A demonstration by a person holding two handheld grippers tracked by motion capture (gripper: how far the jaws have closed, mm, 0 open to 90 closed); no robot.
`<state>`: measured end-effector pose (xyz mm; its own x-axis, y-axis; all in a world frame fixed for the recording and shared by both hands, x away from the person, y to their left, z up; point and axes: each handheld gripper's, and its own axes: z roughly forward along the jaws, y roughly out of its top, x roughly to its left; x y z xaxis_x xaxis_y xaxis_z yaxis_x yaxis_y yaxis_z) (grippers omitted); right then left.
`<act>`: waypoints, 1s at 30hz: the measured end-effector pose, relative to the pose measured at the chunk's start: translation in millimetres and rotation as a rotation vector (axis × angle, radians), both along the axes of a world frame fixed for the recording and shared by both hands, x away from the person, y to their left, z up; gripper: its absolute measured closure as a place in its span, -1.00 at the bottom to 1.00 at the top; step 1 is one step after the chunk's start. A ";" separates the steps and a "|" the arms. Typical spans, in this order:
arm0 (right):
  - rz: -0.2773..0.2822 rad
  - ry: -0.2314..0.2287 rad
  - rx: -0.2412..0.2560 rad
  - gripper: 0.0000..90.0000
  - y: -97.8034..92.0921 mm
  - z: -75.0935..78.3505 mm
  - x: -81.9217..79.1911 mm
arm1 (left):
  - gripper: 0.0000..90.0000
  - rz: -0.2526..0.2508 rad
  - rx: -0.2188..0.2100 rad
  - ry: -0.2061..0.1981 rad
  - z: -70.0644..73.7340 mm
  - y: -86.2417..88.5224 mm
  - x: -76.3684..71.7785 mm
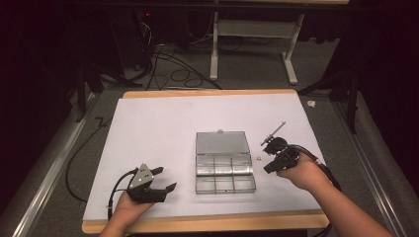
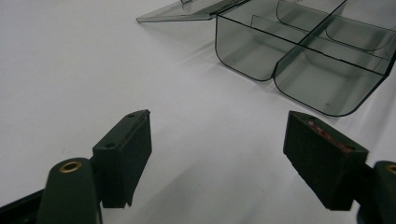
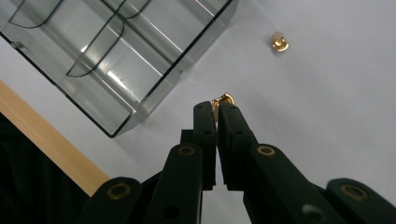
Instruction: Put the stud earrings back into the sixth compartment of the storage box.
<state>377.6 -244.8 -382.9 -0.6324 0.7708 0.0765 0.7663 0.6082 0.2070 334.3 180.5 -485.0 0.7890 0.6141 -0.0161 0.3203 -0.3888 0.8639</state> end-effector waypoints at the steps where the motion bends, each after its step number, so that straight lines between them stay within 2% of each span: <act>1: -0.010 0.004 0.009 0.94 1.6 1.2 -1.1 | -0.46 -0.001 0.000 -0.001 0.0 -0.1 -0.3; 4: 0.012 0.002 0.017 0.94 5.4 2.6 -2.2 | -0.46 0.000 -0.001 0.000 0.0 -0.1 -0.2; 5: -0.004 0.016 0.013 0.94 7.9 3.6 -4.0 | -0.46 0.000 -0.001 0.000 0.0 -0.1 -0.2; 6: 0.022 0.008 0.020 0.94 9.1 3.0 -3.6 | -0.46 0.000 0.000 -0.001 0.0 -0.2 -0.2; 19: 0.095 0.026 0.033 0.94 39.7 4.0 -7.7 | -0.47 0.003 -0.008 -0.003 -0.1 0.3 -0.5; 22: 0.105 0.038 0.029 0.94 46.9 0.2 -7.7 | -0.47 0.000 -0.005 -0.001 0.0 0.4 -0.3; 23: 0.132 0.043 0.028 0.94 50.2 -4.1 -6.4 | -0.47 -0.002 -0.003 -0.004 0.1 0.4 -0.1; 30: 0.155 0.064 0.029 0.94 60.7 -17.3 -4.7 | -0.47 -0.004 -0.003 -0.001 0.0 0.1 -0.3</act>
<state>372.9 -184.1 -400.3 -0.7369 0.6610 0.1416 0.6757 0.7149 0.1797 334.0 180.7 -484.9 0.7917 0.6106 -0.0170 0.3173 -0.3873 0.8656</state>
